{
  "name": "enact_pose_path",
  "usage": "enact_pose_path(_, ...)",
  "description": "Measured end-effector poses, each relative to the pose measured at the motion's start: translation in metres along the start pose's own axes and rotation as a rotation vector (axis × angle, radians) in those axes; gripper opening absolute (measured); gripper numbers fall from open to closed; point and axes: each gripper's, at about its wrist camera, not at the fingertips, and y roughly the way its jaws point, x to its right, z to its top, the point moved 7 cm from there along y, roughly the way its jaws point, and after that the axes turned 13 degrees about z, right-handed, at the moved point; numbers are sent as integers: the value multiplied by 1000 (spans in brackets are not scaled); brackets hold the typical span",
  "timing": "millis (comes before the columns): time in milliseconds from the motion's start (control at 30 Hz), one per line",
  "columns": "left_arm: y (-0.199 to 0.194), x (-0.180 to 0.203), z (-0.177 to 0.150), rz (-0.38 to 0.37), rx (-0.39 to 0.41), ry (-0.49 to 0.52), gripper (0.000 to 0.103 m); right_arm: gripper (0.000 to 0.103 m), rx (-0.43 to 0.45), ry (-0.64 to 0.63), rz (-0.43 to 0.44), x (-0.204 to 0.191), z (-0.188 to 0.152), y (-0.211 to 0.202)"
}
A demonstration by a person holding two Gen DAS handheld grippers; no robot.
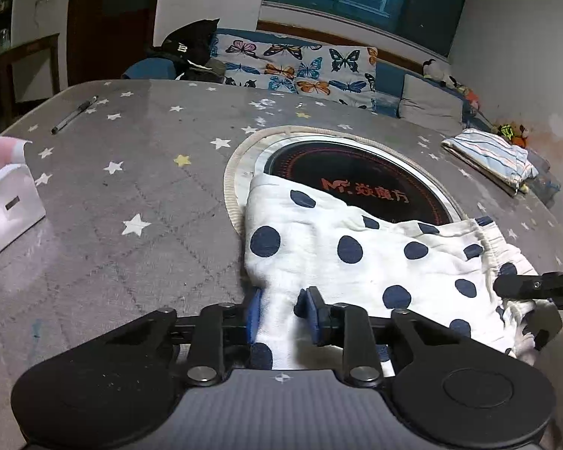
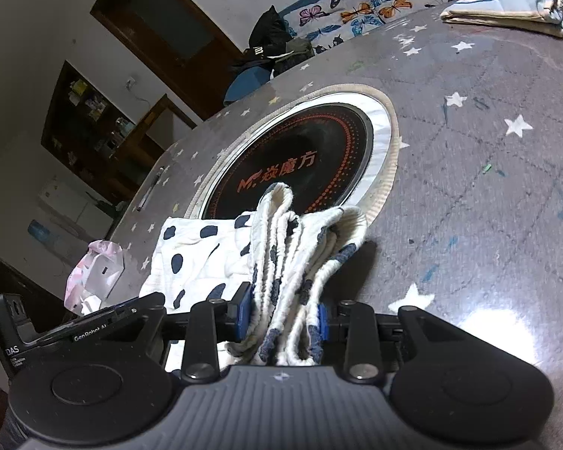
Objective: Fold clothes
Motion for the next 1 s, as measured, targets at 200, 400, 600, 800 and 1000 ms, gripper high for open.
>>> enact_pose_path(200,-10,8,9,-16,23,7,11,32,8,-61,-22,-6,0,-6)
enact_pose_path(400,-22,29,25,-57,67,38,8,30,43,-93,-45,-8,2,-26)
enact_pose_path(600,-22,65,39,-99,88,85,7,30,106,-108,-95,0,13,-57)
enact_pose_path(800,-19,108,57,-131,108,139,7,30,169,-128,-136,8,31,-88)
enact_pose_path(1000,-7,146,74,-144,105,171,7,29,221,-145,-178,19,56,-114)
